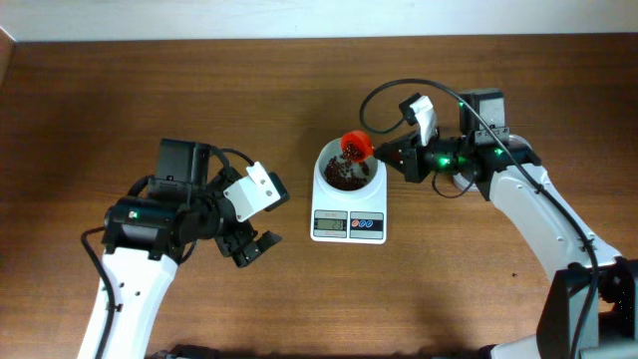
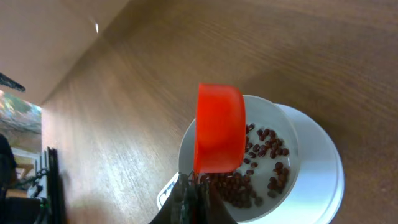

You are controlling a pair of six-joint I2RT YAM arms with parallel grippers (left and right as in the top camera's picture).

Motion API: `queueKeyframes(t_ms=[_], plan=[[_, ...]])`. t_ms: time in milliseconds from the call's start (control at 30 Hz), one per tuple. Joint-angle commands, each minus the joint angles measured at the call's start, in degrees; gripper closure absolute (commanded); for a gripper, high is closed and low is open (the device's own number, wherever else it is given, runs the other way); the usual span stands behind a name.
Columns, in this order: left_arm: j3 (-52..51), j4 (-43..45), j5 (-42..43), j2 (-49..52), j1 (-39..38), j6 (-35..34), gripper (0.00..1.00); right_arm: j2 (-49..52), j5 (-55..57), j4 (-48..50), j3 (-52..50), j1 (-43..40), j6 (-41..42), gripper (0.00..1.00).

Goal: Scoop and weigh 50g on scale

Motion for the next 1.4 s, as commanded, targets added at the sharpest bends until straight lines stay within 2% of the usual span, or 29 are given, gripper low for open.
queueKeyframes(t_ms=[0, 100, 133, 167, 233, 267, 300, 367, 400, 433, 500, 600, 633, 700, 733, 767, 800, 833, 900, 933, 1000, 1033, 1100, 1133, 1200, 1233, 1267, 1300, 1367], plan=[[-0.07, 0.09, 0.02, -0.13, -0.22, -0.68, 0.01, 0.09, -0.26, -0.09, 0.24, 0.26, -3.28, 0.96], [-0.07, 0.09, 0.02, -0.13, -0.22, -0.68, 0.01, 0.09, -3.34, 0.72, 0.24, 0.26, -6.05, 0.96], [-0.07, 0.09, 0.02, -0.13, -0.22, -0.68, 0.01, 0.09, 4.07, 0.11, 0.26, 0.24, -1.46, 0.96], [-0.07, 0.09, 0.02, -0.11, -0.22, -0.68, 0.01, 0.09, -2.19, -0.20, 0.24, 0.26, -6.38, 0.96], [-0.07, 0.09, 0.02, -0.13, -0.22, -0.68, 0.01, 0.09, 1.57, -0.26, 0.24, 0.26, -2.71, 0.96], [-0.07, 0.09, 0.02, -0.11, -0.22, -0.68, 0.01, 0.09, -4.11, -0.02, 0.24, 0.26, -8.87, 0.96], [-0.07, 0.09, 0.02, -0.11, -0.22, -0.68, 0.01, 0.09, 6.38, 0.09, 0.28, 0.26, -2.45, 0.96], [-0.07, 0.09, 0.02, -0.13, -0.22, -0.68, 0.01, 0.09, -0.46, -0.59, 0.28, 0.26, -8.66, 0.96], [-0.07, 0.09, 0.02, -0.11, -0.22, -0.68, 0.01, 0.07, 6.82, -0.92, 0.28, 0.26, -3.10, 0.96], [-0.07, 0.09, 0.02, -0.11, -0.22, -0.68, 0.01, -0.11, -1.99, -2.05, 0.28, 0.26, -8.07, 0.96], [-0.07, 0.09, 0.02, -0.13, -0.22, -0.68, 0.01, -0.20, 3.80, -1.62, 0.28, 0.26, -4.52, 0.96], [-0.07, 0.09, 0.02, -0.11, -0.22, -0.68, 0.01, -0.50, -5.07, -2.49, 0.28, 0.26, -12.17, 0.96], [-0.07, 0.09, 0.02, -0.11, -0.22, -0.68, 0.01, -0.50, 3.13, -1.75, 0.28, 0.26, -7.82, 0.96], [-0.07, 0.09, 0.02, -0.11, -0.22, -0.68, 0.01, -0.70, -7.54, -3.39, 0.28, 0.26, -14.97, 0.96], [-0.07, 0.09, 0.02, -0.11, -0.22, -0.68, 0.01, -0.70, 3.34, -2.89, 0.28, 0.26, -10.16, 0.96], [-0.07, 0.09, 0.02, -0.13, -0.22, -0.68, 0.01, -0.79, 0.61, -4.02, 0.28, 0.26, -9.11, 0.96], [-0.07, 0.09, 0.02, -0.11, -0.22, -0.68, 0.01, -0.79, -4.35, -4.09, 0.28, 0.26, -14.78, 0.96], [-0.07, 0.09, 0.02, -0.13, -0.22, -0.68, 0.01, -0.79, 6.67, -2.80, 0.35, 0.26, -7.13, 0.96], [-0.07, 0.09, 0.02, -0.11, -0.22, -0.68, 0.01, -0.98, -3.67, -3.65, 0.46, 0.26, -14.56, 0.96], [-0.07, 0.09, 0.02, -0.11, -0.22, -0.68, 0.01, -1.14, 4.68, -2.84, 0.46, 0.26, -8.17, 0.96], [-0.07, 0.09, 0.02, -0.11, -0.22, -0.68, 0.01, -1.42, -1.09, -3.26, 0.48, 0.26, -16.02, 0.96], [-0.07, 0.09, 0.02, -0.13, -0.22, -0.68, 0.01, -1.42, 5.31, -2.78, 0.50, 0.26, -11.82, 0.96], [-0.07, 0.09, 0.02, -0.11, -0.22, -0.68, 0.01, -1.97, -0.13, -3.85, 0.61, 0.26, -17.33, 0.96], [-0.07, 0.09, 0.02, -0.13, -0.22, -0.68, 0.01, -2.05, 6.45, -2.93, 0.70, 0.26, -11.85, 0.96], [-0.07, 0.09, 0.02, -0.11, -0.22, -0.68, 0.01, -2.84, -3.91, -3.96, 0.74, 0.31, -18.75, 0.96], [-0.07, 0.09, 0.02, -0.11, -0.22, -0.68, 0.01, -2.84, 3.37, -2.12, 0.74, 0.31, -15.47, 0.96], [-0.07, 0.09, 0.02, -0.11, -0.22, -0.68, 0.01, -2.99, 2.40, -3.65, 1.09, 0.33, -14.53, 0.96], [-0.07, 0.09, 0.02, -0.11, -0.22, -0.68, 0.01, -3.37, -4.02, -5.73, 1.18, 0.37, -20.11, 0.96], [-0.07, 0.09, 0.02, -0.11, -0.22, -0.68, 0.01, -3.39, 7.02, -5.29, 1.20, 0.42, -17.92, 0.96]])
